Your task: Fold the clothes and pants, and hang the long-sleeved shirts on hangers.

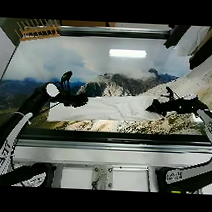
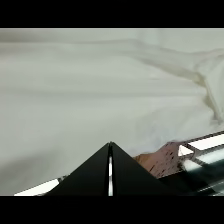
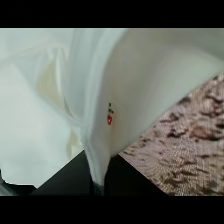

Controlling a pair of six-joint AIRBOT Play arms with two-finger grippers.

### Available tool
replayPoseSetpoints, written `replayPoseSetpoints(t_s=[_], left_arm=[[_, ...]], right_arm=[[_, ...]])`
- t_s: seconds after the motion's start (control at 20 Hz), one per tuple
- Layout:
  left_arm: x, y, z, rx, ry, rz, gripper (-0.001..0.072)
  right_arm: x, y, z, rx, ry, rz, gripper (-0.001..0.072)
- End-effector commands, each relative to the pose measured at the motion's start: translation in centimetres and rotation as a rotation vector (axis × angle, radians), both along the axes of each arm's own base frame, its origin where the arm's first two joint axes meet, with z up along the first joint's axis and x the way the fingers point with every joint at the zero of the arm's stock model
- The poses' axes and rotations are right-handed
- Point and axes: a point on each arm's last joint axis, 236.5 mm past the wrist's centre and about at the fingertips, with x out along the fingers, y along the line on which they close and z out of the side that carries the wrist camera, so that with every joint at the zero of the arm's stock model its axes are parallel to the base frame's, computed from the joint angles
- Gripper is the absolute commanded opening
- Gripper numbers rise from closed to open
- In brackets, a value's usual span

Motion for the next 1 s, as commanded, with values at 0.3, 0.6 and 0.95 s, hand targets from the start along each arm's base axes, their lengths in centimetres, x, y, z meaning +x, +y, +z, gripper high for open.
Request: replayPoseSetpoints(t_s=[0.3, 0.6, 0.95], left_arm=[[-0.6, -2.7, -2.3, 0.011, 0.045, -0.050, 0.0004], [1.2, -11.1, -4.8, 0.017, 0.051, -0.212, 0.0004], [1.0, -21.6, -7.1, -0.022, 0.045, -0.380, 0.0005]], right_arm=[[-2.7, -7.1, 3.8, -0.273, 0.078, 0.037, 0.0010], [-2.7, -9.5, 11.0, -0.398, 0.065, 0.053, 0.0011], [-0.4, -4.9, 19.4, -0.435, -0.046, 0.134, 0.0011]])
